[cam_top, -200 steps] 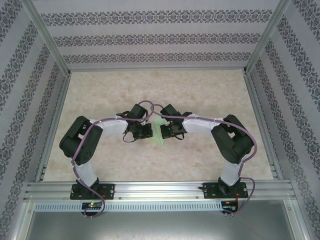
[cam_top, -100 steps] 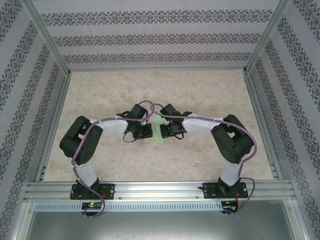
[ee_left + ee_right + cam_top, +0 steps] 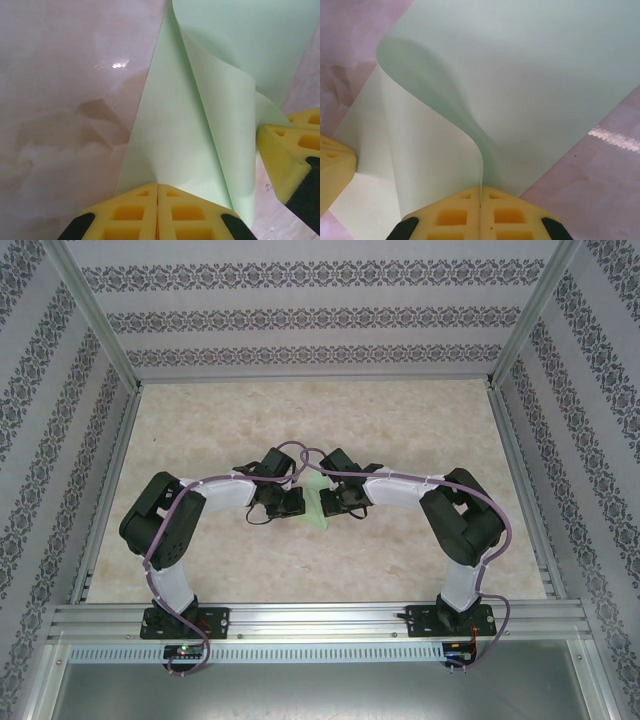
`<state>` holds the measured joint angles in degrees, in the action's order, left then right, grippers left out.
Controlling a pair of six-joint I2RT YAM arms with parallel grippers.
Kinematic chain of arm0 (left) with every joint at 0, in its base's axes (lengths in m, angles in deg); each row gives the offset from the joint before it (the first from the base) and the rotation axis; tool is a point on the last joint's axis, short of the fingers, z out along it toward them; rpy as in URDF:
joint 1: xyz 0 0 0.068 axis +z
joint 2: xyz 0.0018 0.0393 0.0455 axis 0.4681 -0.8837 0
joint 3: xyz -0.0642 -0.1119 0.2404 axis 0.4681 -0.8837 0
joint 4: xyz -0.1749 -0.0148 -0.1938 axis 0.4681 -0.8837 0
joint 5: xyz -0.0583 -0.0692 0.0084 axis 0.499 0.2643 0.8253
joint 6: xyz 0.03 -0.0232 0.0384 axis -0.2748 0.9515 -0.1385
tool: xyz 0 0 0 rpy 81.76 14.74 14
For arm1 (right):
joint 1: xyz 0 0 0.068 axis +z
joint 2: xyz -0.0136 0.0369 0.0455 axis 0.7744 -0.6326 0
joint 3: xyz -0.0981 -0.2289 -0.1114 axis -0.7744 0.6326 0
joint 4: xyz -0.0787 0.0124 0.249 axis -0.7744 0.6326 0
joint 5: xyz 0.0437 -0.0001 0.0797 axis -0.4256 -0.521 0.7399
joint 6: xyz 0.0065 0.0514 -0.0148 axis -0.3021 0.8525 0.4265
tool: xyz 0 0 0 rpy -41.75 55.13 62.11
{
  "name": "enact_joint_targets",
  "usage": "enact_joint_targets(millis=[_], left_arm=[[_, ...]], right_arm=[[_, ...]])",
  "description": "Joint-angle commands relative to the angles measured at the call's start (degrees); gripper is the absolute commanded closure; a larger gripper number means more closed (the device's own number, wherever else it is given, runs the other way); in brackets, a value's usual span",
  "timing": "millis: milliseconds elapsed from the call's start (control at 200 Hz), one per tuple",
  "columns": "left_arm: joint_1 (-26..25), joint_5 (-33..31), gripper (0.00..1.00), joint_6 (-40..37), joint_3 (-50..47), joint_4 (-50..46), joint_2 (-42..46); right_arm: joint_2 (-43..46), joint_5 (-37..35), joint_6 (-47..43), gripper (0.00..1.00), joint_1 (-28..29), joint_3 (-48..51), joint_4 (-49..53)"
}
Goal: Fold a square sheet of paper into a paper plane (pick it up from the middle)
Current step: Fold the triangle a second time at the center of the table.
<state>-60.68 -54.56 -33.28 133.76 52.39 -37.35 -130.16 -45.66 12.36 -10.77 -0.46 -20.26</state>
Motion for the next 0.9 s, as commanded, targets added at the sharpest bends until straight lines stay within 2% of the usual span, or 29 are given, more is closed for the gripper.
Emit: enact_joint_targets(millis=[0, 265, 510, 894], left_arm=[[-0.4, -1.9, 0.90, 1.6, 1.4, 0.4, 2.7], [1.0, -2.8, 0.88, 5.8, 1.3, 4.9, 5.4], [2.1, 0.5, 0.87, 9.9, -1.2, 12.7, 6.2], [2.3, 7.2, 0.86, 13.6, -1.6, 21.2, -0.2]], right_arm=[[-0.9, -0.1, 0.6, 0.96, -0.3, 1.4, -0.8], [-0.5, 0.3, 1.4, 0.96, -0.3, 2.7, -2.1], [-0.7, 0.7, 1.9, 0.96, -0.3, 3.2, -2.9], [-0.3, 1.1, 2.1, 0.96, -0.3, 3.6, -3.4]])
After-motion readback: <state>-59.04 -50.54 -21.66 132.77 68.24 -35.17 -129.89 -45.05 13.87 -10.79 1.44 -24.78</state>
